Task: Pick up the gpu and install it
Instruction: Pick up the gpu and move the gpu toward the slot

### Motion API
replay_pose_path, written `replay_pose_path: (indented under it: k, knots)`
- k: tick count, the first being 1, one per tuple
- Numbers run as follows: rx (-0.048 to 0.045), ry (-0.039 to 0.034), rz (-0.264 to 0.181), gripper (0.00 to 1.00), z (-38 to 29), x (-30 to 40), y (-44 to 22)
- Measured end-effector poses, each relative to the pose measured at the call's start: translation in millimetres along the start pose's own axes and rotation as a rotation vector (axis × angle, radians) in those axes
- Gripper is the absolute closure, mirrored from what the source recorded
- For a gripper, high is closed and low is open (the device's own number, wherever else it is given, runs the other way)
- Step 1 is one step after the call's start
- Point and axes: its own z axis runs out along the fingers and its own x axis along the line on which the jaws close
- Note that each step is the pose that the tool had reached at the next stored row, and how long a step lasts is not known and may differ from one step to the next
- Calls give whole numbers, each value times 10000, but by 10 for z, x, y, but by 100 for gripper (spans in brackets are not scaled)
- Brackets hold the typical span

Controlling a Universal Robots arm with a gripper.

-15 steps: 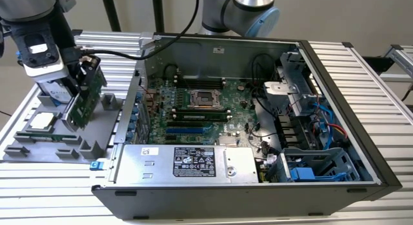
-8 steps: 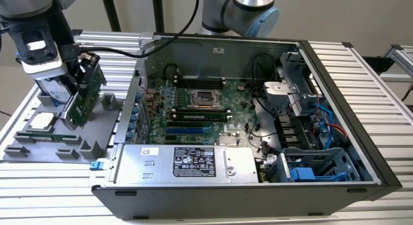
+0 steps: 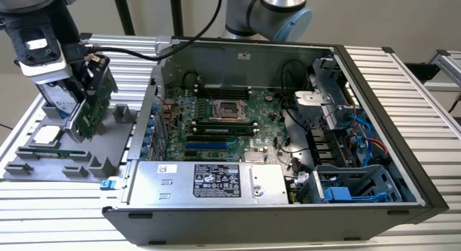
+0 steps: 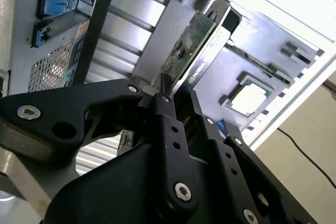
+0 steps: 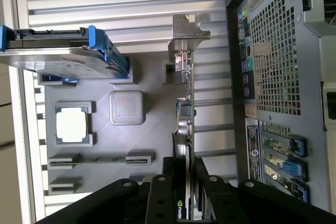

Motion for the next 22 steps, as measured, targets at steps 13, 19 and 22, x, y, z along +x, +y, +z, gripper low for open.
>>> replay_pose_path:
  k: [13, 19, 22]
  knots:
    - [0, 0, 0, 100, -101, -2, 6]
    - [0, 0, 0, 100, -151, -3, 8]
    - [0, 0, 0, 100, -175, -3, 9]
